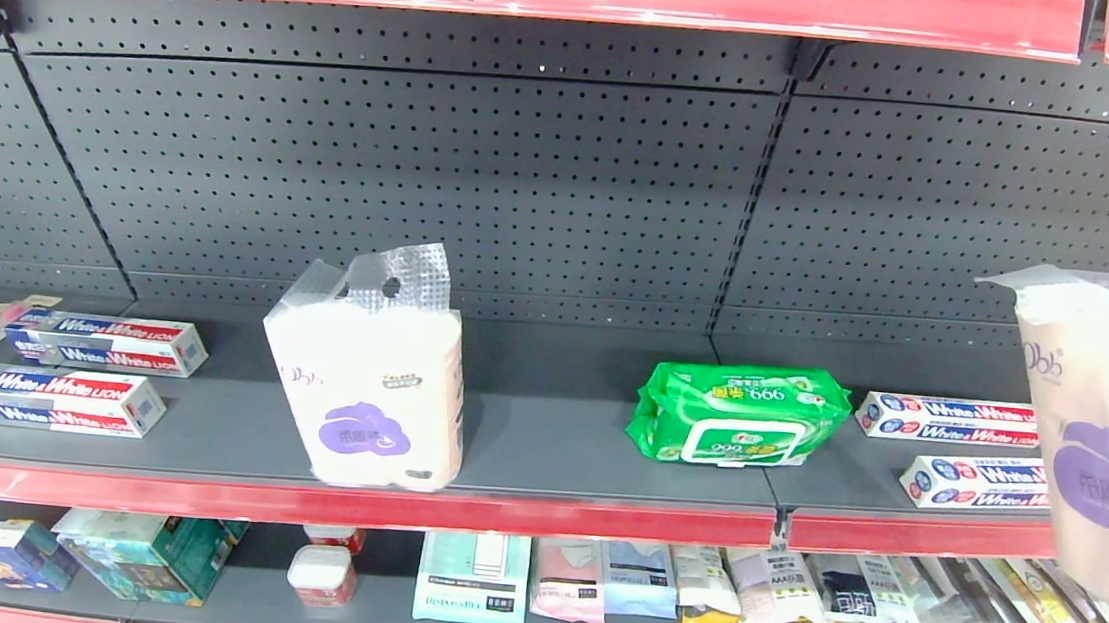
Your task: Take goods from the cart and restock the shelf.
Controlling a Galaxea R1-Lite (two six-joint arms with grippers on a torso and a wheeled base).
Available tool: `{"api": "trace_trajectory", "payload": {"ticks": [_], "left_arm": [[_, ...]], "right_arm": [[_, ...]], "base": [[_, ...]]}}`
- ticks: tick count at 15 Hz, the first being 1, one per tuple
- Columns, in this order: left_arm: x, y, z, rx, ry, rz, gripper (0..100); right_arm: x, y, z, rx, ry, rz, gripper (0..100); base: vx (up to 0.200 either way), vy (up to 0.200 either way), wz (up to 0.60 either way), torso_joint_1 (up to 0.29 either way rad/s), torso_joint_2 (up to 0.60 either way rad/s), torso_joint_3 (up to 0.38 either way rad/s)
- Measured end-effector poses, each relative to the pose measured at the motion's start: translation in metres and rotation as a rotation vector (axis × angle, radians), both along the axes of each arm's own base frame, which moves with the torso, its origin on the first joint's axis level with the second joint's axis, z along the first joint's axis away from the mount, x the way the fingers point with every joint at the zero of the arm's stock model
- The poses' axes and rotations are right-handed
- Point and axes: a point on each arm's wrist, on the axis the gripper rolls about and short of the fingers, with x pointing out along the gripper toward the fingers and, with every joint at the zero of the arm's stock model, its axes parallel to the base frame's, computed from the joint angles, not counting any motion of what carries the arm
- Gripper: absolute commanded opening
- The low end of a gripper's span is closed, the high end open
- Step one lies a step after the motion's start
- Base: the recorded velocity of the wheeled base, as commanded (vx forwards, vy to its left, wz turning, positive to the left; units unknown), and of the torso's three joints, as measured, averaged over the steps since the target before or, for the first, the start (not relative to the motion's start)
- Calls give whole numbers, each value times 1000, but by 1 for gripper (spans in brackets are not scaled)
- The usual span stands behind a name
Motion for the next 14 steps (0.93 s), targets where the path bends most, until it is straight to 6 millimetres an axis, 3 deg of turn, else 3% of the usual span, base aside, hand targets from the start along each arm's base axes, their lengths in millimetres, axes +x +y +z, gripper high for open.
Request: {"api": "trace_trajectory", "payload": {"ticks": [2,11,14], "left_arm": [[0,0,0,0,1,0,100],[0,0,0,0,3,-1,100],[0,0,0,0,3,0,100]], "right_arm": [[1,0,-2,1,11,0,0],[3,0,-1,2,14,-1,0],[3,0,4,1,-3,7,0]], "base": [[0,0,0,0,0,0],[0,0,600,3,-1,2],[0,0,0,0,0,0]]}}
